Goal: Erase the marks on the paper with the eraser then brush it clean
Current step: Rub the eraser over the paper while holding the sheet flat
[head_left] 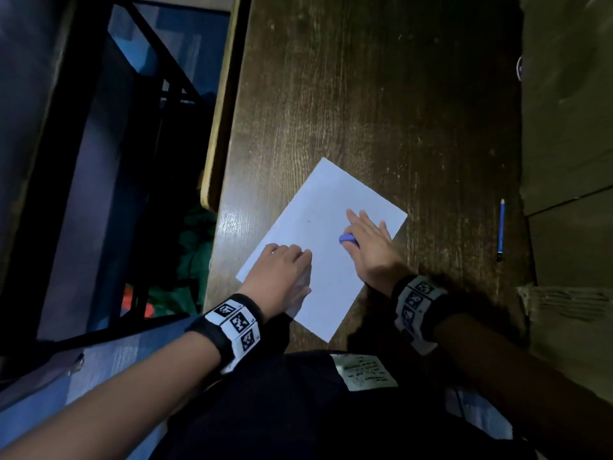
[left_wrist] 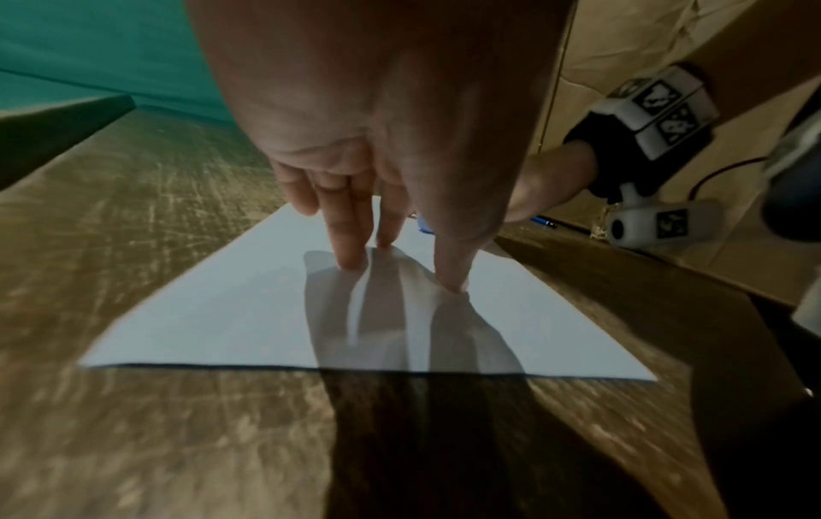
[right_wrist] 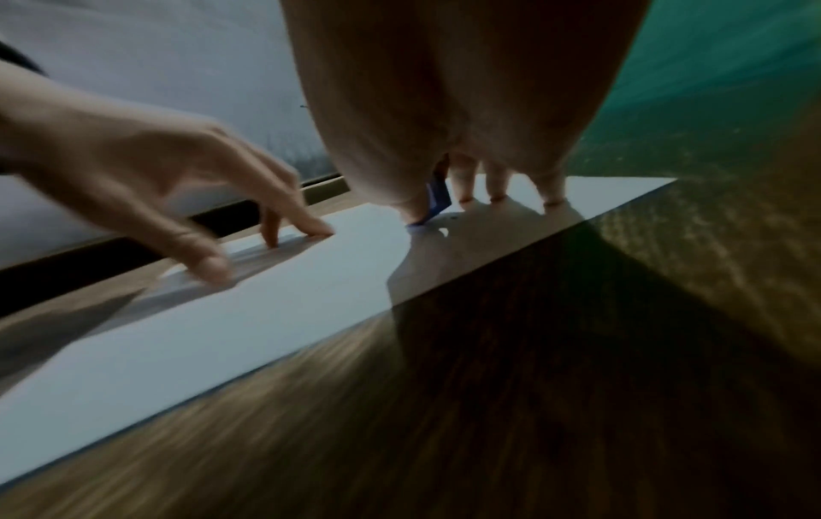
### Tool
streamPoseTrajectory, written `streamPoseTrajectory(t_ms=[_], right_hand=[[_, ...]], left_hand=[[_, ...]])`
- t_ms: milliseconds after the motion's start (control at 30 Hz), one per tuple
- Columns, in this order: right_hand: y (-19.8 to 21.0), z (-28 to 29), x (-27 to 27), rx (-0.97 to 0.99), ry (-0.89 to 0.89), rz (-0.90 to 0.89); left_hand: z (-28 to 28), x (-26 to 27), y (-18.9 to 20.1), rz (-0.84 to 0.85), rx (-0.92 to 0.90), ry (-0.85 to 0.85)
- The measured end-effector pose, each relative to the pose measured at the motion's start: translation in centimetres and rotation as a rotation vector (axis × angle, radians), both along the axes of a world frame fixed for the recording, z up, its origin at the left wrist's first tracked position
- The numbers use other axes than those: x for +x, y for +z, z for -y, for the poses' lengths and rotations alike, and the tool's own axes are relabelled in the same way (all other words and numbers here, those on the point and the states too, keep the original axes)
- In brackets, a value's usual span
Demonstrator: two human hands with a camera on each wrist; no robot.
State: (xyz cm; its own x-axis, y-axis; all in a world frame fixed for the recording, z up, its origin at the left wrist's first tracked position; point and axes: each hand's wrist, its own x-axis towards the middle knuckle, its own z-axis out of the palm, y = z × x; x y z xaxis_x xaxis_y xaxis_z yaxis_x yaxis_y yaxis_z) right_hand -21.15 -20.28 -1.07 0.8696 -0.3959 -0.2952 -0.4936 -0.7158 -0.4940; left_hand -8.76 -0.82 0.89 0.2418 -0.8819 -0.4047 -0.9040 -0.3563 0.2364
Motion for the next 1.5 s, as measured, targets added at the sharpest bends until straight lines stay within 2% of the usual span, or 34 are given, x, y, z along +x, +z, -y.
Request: streamPoseTrajectory(t_ms=[100,233,333,400,467,567,633,700,833,1000,1100,1167,1200,1300,1367,1400,1500], right_hand=[[1.0,2.4,1.9,0.114,0.068,-0.042],[1.8,4.3,3.2,0.167,0.172,-0.048],[2.0,5.4,2.7,0.158,0.258,-0.056],[1.9,5.6,2.1,0.160,0.289,-0.061],[2.0,5.3,1.9,0.149,0.263,-0.051],[2.4,3.5,3.1,0.048,0.213,0.101],[2.4,1.7,4.6,0.062,0.212,0.203],[1.8,-0.4,6.0,0.100,0.217,0.229],[0.8,-1.7,8.6,0.055,0.221,0.239],[0.3,-2.6,9.6,-0.066,0.124,0.318],[0.8,-5.3,6.9,-0.025,0.351,0.176],[1.4,-4.6,6.9,0.062,0.455,0.107],[1.4,-3.7,7.7,0.047,0.422,0.120],[1.2,-2.0,10.0,-0.018,0.176,0.300],[1.3,-3.4,9.3,-0.057,0.134,0.320],[1.5,-4.6,8.3,-0.029,0.187,0.297],[2.6,-5.7,6.4,0.067,0.520,0.205]], left_hand=[[-0.8,0.0,-0.1,-0.077,-0.055,-0.049],[0.1,-1.9,1.2,-0.278,0.008,-0.160],[0.7,-0.4,1.3,-0.469,0.000,0.026],[0.4,2.7,0.7,-0.397,-0.133,0.168],[-0.1,5.8,0.0,-0.280,-0.166,0.226],[0.1,8.5,-0.6,-0.202,-0.054,0.143],[0.4,9.2,-1.1,-0.156,-0.013,0.089],[0.7,9.5,-1.6,-0.116,0.011,0.062],[1.9,9.7,-1.7,0.018,0.032,-0.045],[3.2,10.2,-1.8,-0.005,0.078,-0.092],[3.4,10.2,-2.0,0.005,0.103,-0.090],[3.4,10.3,-1.9,0.003,0.110,-0.090],[3.5,10.3,-1.8,-0.005,0.110,-0.092],[3.4,10.3,-1.6,-0.032,0.116,-0.086],[3.4,10.3,-1.6,-0.035,0.114,-0.081],[3.4,10.3,-1.6,-0.029,0.110,-0.080],[3.5,10.3,-1.4,-0.013,0.109,-0.073]])
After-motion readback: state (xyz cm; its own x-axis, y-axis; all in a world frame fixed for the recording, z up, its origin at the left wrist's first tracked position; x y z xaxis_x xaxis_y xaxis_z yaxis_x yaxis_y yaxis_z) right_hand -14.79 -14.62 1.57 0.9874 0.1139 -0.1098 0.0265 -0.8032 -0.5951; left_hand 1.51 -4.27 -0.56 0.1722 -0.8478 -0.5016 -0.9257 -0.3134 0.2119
